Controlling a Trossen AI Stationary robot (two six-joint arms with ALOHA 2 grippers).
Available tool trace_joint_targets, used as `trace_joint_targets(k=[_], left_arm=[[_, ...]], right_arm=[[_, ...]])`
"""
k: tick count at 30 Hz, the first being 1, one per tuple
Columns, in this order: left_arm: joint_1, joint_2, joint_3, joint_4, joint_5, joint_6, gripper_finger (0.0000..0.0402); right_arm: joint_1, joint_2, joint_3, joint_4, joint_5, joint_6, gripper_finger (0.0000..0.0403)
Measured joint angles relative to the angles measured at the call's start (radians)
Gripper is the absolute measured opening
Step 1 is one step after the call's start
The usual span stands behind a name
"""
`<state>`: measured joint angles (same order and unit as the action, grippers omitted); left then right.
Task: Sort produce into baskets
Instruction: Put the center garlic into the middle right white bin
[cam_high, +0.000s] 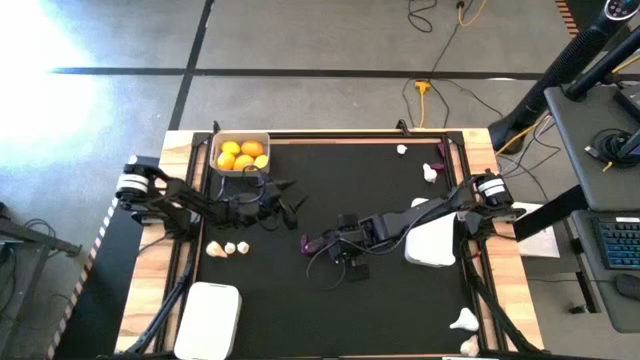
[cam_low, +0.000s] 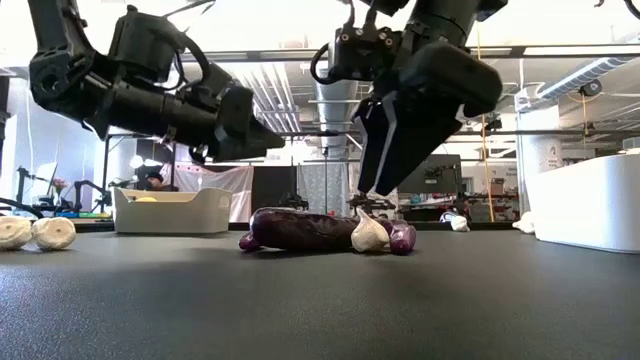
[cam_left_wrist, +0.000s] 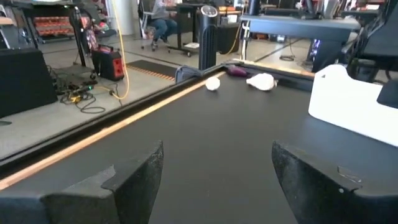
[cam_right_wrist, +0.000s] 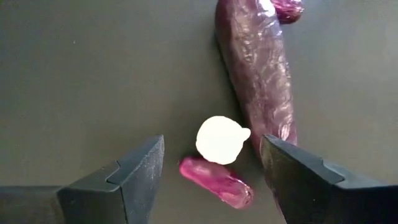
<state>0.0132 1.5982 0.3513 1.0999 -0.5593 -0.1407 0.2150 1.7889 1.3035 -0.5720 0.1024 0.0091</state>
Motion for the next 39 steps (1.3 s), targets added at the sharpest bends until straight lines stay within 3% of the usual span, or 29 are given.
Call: trace_joint_targets(k=[10, 22, 39], left_arm=[[0.0, 0.087, 0.041, 0.018, 0.001, 0.007, 0.0283], [-0.006, 0.208, 0.051, 0.082, 0.001, 0.033, 0.0283], [-0.006, 0.401, 0.172, 0.139, 0.001, 0.093, 0.0283]], right_arm=[[0.006, 0.007, -0.022, 0.037, 0.015, 0.102, 0.0256], [-0.012, 0.078, -0.062, 0.048, 0.053, 0.113, 0.0244], [-0.028, 0.075, -0.065, 0.11, 0.053, 0.18, 0.0224]])
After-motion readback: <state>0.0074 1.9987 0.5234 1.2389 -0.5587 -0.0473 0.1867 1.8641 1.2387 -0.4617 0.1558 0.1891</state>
